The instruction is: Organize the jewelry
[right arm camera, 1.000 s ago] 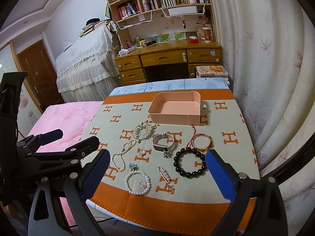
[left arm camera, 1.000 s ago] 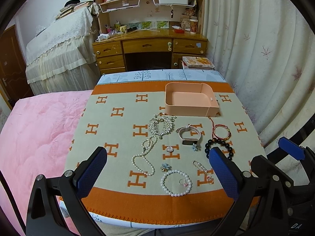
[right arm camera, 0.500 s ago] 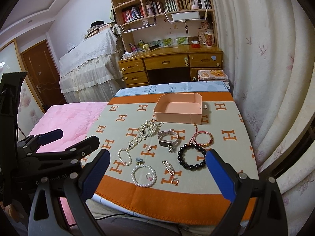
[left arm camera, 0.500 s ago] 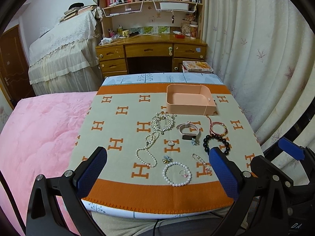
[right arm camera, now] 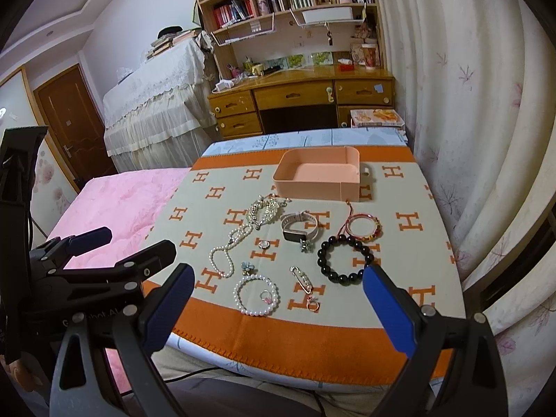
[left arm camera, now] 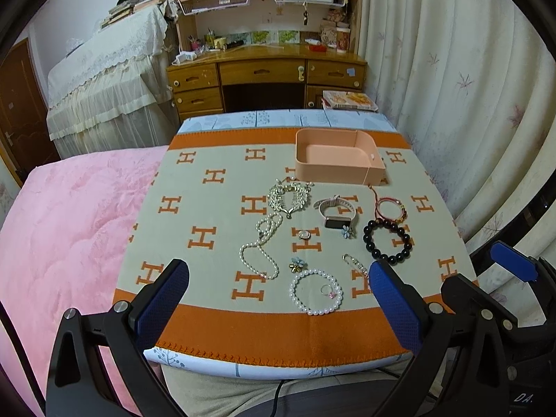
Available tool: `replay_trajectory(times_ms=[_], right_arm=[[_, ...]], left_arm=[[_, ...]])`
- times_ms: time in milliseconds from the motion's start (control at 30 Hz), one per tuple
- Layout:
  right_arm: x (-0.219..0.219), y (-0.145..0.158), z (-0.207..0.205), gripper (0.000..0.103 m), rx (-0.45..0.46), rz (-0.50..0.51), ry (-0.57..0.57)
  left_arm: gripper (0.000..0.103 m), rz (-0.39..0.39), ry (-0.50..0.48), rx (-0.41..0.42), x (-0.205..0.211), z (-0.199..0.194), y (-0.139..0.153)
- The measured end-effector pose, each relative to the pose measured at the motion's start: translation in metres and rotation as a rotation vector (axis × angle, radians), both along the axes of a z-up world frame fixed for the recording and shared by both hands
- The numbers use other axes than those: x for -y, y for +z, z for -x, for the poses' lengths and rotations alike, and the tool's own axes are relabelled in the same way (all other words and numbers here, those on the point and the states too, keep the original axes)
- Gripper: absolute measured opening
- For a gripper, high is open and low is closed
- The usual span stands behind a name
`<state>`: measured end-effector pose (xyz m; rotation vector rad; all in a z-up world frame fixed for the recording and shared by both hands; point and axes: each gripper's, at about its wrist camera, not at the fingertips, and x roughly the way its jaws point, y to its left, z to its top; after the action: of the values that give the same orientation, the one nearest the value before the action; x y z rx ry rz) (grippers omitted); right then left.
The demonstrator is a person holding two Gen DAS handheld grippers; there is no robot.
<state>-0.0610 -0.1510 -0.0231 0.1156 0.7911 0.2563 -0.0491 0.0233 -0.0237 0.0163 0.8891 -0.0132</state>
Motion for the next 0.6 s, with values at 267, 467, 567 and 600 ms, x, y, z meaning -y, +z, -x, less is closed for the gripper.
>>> replay_trajectory(times_ms=[267, 467, 567, 600], right_arm=[[0.005, -0.017, -0.031, 0.098, -0.080, -0.024, 0.012], [0.005, -0.020, -0.059, 0.098, -0.099, -0.027, 0.045], [0.007, -0.020, -0.076, 0.098, -0.102, -0.016, 0.054], [0.007, -0.019, -0.083, 0.098, -0.099, 0.000, 0.052]], left_arm=[[0.102, 0.026, -0.023, -0.076, -0.002, -0.037, -0.016], [0.102, 0.047, -0.039, -0.030, -0.015, -0.066, -0.014], [0.102, -0.033, -0.056, 0.013, -0.016, -0.079, -0.004], [0.102, -0.043, -0.070, 0.017, -0.018, -0.083, -0.001]])
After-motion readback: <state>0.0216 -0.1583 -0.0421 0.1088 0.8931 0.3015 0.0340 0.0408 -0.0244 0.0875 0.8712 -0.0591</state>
